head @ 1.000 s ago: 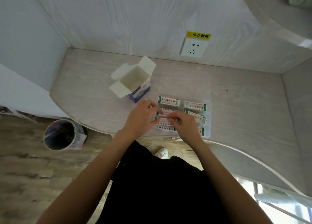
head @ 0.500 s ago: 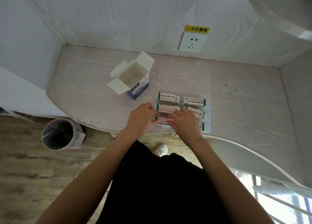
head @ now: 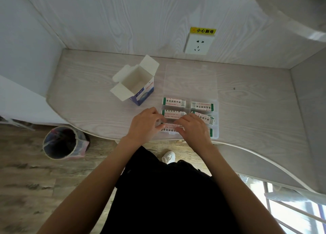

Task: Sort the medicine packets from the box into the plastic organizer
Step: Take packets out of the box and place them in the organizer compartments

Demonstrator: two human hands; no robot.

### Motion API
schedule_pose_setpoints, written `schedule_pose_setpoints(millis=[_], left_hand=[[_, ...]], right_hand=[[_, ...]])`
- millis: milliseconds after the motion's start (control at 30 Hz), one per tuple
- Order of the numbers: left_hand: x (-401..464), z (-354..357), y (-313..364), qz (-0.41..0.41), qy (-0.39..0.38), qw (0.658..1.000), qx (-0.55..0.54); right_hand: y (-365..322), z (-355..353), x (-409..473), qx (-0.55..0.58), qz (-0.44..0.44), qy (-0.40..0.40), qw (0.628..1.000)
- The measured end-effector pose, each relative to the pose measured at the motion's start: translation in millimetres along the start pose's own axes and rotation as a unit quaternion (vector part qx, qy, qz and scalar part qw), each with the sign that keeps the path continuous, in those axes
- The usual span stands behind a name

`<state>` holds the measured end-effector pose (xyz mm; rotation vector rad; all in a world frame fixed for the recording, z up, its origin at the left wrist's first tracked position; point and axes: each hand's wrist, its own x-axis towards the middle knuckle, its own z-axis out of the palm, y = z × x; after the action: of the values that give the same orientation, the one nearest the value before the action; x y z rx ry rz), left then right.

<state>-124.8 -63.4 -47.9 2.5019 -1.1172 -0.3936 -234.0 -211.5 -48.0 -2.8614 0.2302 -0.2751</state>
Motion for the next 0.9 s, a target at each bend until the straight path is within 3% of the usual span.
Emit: schedule_pose_setpoints(millis=[167, 367, 600, 900], left_hand=[[5, -3, 1, 0.028, 0.066, 0.997, -0.024], [23, 6, 15, 0.086, 0.092, 0.992, 0.012], [33, 8, 19, 0.083, 0.099, 0.991, 0.034], [50, 15, 56, 0.131, 0.071, 0.988, 0.03]], right_hand=[[10, -4, 0, 0.049, 0.058, 0.055, 0.996], [44, -12, -4, -0.036, 0.181, 0.067, 0.981], [53, -15, -1, -0.037, 0.171, -0.044, 0.984], [63, -19, -3, -0.045, 0.157, -0.031, 0.986]])
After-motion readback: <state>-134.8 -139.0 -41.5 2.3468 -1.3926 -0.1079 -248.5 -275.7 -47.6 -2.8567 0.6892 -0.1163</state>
